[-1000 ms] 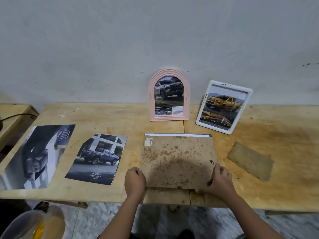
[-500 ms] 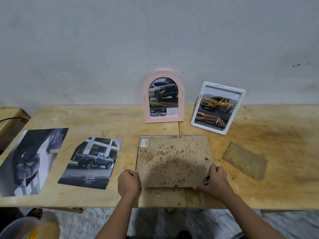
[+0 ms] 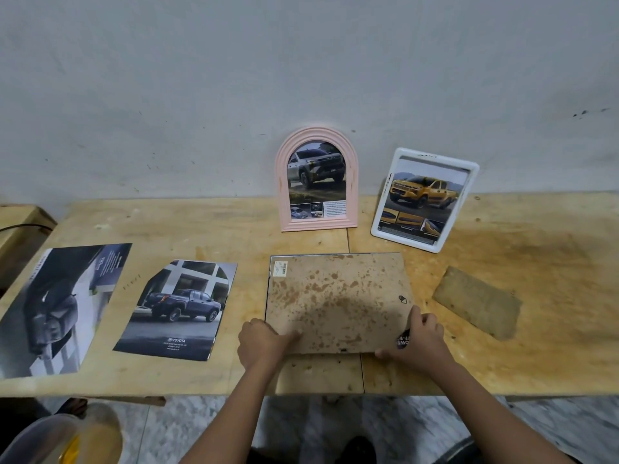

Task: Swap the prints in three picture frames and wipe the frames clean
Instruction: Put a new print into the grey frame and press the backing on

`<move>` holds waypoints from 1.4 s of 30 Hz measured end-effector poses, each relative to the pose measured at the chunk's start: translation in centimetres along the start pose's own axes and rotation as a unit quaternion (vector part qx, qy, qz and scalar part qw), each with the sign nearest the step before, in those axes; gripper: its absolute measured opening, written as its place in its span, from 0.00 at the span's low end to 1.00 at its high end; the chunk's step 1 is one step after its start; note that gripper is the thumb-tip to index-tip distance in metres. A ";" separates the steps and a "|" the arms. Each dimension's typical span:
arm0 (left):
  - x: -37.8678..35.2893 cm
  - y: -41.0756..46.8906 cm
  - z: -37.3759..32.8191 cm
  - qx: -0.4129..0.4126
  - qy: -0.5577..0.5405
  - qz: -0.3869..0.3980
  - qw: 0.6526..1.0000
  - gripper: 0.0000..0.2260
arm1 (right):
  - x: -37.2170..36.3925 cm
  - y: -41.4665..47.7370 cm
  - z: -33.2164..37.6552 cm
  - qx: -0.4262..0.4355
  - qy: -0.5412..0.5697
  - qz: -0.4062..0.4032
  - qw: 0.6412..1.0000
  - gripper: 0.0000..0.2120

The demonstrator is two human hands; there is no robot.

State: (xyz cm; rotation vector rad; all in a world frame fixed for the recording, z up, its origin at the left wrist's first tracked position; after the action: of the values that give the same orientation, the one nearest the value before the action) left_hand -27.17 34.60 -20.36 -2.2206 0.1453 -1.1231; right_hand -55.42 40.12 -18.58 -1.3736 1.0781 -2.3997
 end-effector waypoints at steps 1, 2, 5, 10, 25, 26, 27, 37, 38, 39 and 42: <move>-0.2 -0.1 -0.1 0.003 0.020 0.002 1.000 0.32 | 0.0 0.0 0.0 -0.003 -0.006 0.000 1.000 0.59; -0.5 -0.2 -0.2 0.005 0.035 -0.001 0.999 0.36 | -0.1 0.0 0.1 -0.007 -0.013 0.001 1.000 0.59; -0.9 -0.4 -0.4 0.016 0.047 -0.015 0.999 0.40 | -0.3 0.1 0.1 -0.024 -0.017 0.004 1.000 0.60; -1.1 -0.6 -0.6 0.022 0.060 -0.024 0.998 0.39 | -0.7 0.2 0.0 -0.043 -0.014 0.006 0.999 0.61; -0.9 -0.3 -0.8 0.037 0.039 -0.010 0.998 0.39 | -1.1 0.9 0.2 -0.084 0.051 0.005 0.995 0.53; -0.9 -0.2 -0.9 0.044 0.041 -0.008 0.998 0.39 | -1.0 1.0 0.4 -0.092 0.050 0.005 0.995 0.52; -0.9 -0.2 -1.1 0.048 0.046 -0.006 0.998 0.39 | -0.9 1.0 0.6 -0.100 0.046 0.006 0.994 0.51; -1.1 1.9 -5.8 -0.217 0.309 0.045 0.925 0.34 | -0.1 3.4 5.7 0.048 -0.132 0.069 0.988 0.49; -1.0 2.3 -5.9 -0.211 0.312 0.082 0.923 0.36 | -0.2 3.6 5.8 0.049 -0.121 0.108 0.986 0.51; -0.9 2.7 -6.0 -0.193 0.308 0.120 0.924 0.37 | -0.1 3.7 5.7 0.048 -0.116 0.133 0.983 0.53; -1.0 3.4 -6.1 -0.150 0.305 0.195 0.920 0.38 | 0.3 3.9 5.4 0.054 -0.106 0.152 0.981 0.55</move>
State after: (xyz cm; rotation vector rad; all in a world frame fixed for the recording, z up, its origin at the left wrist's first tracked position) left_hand -31.78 29.28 -20.44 -1.8781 1.0365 -1.5928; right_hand -51.96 34.43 -19.31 -1.2887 1.0025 -2.0139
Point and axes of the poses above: each hand's wrist, its own y-axis towards the middle knuckle, its own x-axis out of the back of the hand, z = x × y, the point moved 3 cm from there along y, towards the middle knuckle, and after that the axes turned 13 degrees about z, right-handed, at the moved point
